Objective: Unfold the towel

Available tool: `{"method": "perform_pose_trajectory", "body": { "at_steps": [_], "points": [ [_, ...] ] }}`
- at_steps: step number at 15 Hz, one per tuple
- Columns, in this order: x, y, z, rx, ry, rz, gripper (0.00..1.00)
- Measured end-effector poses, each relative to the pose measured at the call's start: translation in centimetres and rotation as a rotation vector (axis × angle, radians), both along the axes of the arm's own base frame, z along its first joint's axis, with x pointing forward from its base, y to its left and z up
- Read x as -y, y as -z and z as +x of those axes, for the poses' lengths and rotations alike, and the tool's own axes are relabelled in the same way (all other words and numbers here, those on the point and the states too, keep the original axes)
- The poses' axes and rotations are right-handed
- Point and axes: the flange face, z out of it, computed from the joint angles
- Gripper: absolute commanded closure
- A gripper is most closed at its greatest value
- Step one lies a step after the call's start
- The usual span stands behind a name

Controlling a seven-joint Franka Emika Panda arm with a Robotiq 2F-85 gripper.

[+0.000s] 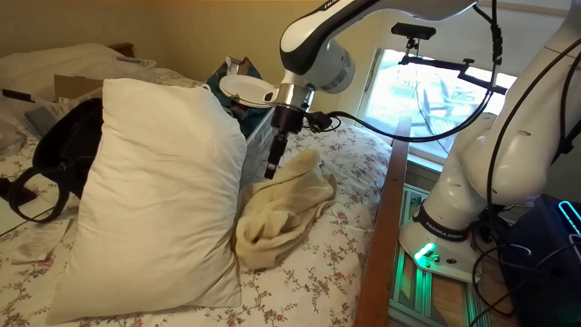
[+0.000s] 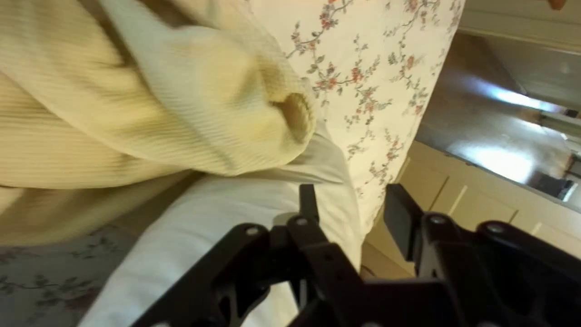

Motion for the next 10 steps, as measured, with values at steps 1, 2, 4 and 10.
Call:
{"method": "perform_pose_trajectory", "body": {
  "at_steps": [1,2,4,10],
  "points": [
    [1.8,0.4,0.1,0.001,0.038,-0.038,0.18],
    [3.6,0.7,0.1,0.004,0.08,-0.077,0.12],
    [7.0,1.3,-0.1,0.022,0.155,-0.16,0.01],
    [16.4,4.4,-2.8,0.062,0.316,-0.446,0.0]
  ]
}}
